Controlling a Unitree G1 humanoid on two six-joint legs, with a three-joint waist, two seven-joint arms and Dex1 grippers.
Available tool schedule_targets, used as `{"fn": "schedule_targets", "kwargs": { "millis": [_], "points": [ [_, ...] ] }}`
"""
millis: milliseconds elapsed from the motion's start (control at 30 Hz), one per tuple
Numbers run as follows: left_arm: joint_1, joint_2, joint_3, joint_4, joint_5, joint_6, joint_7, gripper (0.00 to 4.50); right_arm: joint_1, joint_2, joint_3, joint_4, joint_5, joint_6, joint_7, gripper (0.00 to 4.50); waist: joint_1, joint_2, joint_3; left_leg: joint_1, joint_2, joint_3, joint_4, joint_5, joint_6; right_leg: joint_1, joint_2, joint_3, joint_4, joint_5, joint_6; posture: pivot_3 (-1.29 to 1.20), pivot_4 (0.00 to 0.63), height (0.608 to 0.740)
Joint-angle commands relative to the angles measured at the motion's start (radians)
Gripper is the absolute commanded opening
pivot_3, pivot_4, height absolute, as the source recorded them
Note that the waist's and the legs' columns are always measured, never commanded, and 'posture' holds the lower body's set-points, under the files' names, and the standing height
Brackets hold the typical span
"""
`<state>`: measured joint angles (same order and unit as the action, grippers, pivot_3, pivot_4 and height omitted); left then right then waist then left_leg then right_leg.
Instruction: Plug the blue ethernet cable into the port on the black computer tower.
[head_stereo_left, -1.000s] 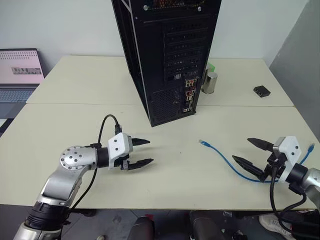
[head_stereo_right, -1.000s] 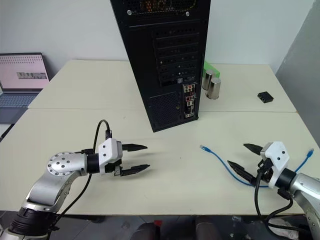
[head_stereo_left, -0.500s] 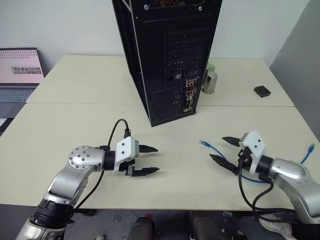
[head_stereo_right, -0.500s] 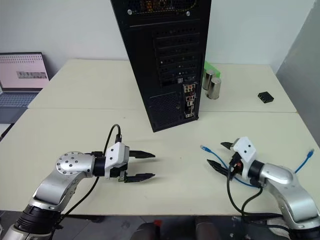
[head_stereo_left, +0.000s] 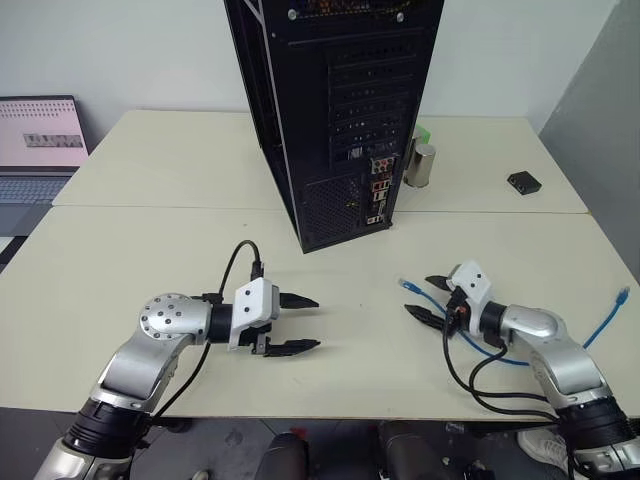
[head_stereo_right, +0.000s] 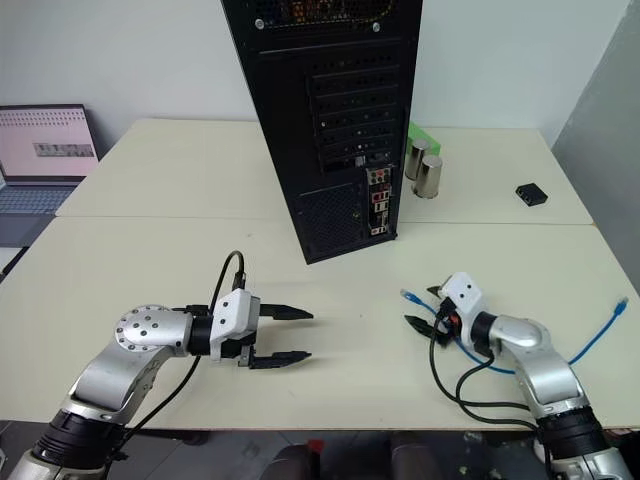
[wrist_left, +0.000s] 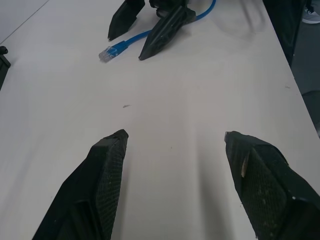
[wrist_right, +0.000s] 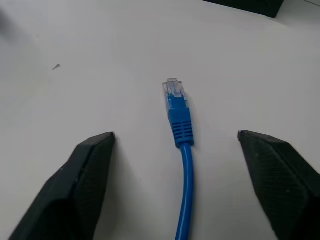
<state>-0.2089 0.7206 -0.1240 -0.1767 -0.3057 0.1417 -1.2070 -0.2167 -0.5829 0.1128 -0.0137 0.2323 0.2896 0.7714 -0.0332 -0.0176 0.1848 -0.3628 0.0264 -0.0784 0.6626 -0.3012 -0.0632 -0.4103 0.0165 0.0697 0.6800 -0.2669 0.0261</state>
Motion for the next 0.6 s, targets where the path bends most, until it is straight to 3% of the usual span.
{"fn": "schedule_targets", "kwargs": {
  "millis": [33,433,600],
  "points": [
    [-0.020,0.001,0.003,0.008,-0.006,-0.023,-0.013,3.33,-0.006,-0.016,0.001,0.011,-0.029,-0.002,0.013,3.00,0.000,0.000,0.000,0.000,0.000,0.000,0.000,0.000,0.000,0.000,0.000,0.000,0.000,0.000,0.000,0.00,0.150,0.740],
    [-0.107,-0.036,-0.047,0.075,0.028,-0.042,-0.026,3.33,-0.028,-0.040,0.022,-0.046,-0.086,-0.040,0.031,0.23,0.001,0.000,0.000,0.000,0.000,0.000,0.001,0.000,0.000,0.001,0.000,0.000,0.000,0.000,0.000,0.00,0.150,0.740],
    [-0.175,-0.077,-0.084,0.126,0.065,-0.059,-0.024,3.33,-0.053,-0.044,0.088,-0.191,-0.115,-0.012,0.065,0.11,0.000,0.000,0.000,0.000,0.000,-0.001,0.001,0.000,0.000,0.000,0.000,-0.001,0.000,0.000,0.000,0.00,0.150,0.740]
  ]
}}
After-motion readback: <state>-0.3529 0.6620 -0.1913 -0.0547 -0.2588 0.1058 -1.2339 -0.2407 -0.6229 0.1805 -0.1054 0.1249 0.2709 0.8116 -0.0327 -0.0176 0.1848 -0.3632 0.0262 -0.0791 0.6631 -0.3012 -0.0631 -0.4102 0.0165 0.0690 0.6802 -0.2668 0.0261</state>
